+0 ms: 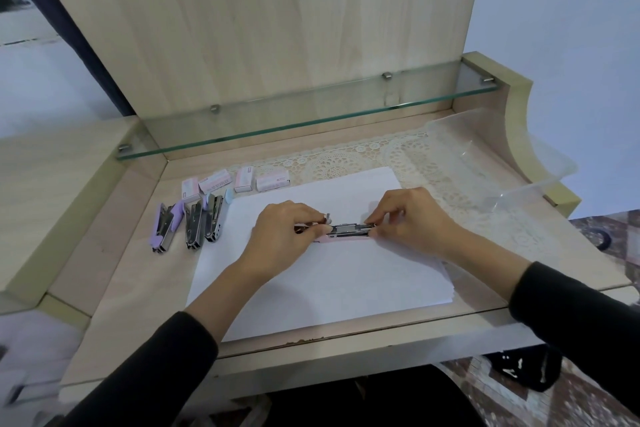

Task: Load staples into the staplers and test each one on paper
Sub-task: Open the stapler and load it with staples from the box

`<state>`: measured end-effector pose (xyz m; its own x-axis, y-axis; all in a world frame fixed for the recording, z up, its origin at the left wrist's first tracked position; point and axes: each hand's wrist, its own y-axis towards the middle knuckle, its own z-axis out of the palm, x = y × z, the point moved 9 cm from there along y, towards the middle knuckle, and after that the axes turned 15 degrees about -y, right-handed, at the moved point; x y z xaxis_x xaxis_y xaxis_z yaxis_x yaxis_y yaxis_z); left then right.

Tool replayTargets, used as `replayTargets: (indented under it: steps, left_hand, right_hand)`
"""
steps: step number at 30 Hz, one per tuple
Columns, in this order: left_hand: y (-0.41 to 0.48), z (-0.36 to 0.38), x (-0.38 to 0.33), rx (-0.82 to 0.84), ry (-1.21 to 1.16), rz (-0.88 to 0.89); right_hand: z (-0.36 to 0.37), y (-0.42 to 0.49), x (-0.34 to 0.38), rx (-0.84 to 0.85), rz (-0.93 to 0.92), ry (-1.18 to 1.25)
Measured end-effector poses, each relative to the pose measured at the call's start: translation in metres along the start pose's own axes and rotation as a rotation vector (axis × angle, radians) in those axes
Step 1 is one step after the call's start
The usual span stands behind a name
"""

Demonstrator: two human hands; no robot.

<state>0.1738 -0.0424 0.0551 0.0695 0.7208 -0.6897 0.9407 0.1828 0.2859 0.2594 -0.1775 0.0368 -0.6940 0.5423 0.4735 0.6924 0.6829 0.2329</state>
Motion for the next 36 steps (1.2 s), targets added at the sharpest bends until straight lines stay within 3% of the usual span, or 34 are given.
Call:
replayTargets:
  steps: [7,10,18,22,30,36]
  left_hand:
    - [0.005,0.022,-0.021,0.224,0.488,0.118]
    - [0.006,0.024,-0.021,0.245,0.549,0.091]
    - [0.004,0.023,-0.014,0.231,0.361,0.041]
    - [0.001,0.018,-0.013,0.145,0.247,0.056]
    - [0.001,0.016,-0.011,0.048,0.241,0.035]
    - [-0.006,0.012,-0.013,-0.064,0.082,0.122]
  right_hand:
    - [0.001,0.0,0.002,-0.007,-0.007,-0.005]
    - [0.003,0.001,0.001,-0.008,0.002,0.001]
    - [0.004,0.001,0.0,0.0,-0.003,0.01]
    - [0.004,0.002,0.001,0.007,-0.005,-0.005]
    - [0.005,0.0,0.004,0.028,-0.008,-0.038]
    - [0.004,0.0,0.012,0.031,-0.064,-0.051]
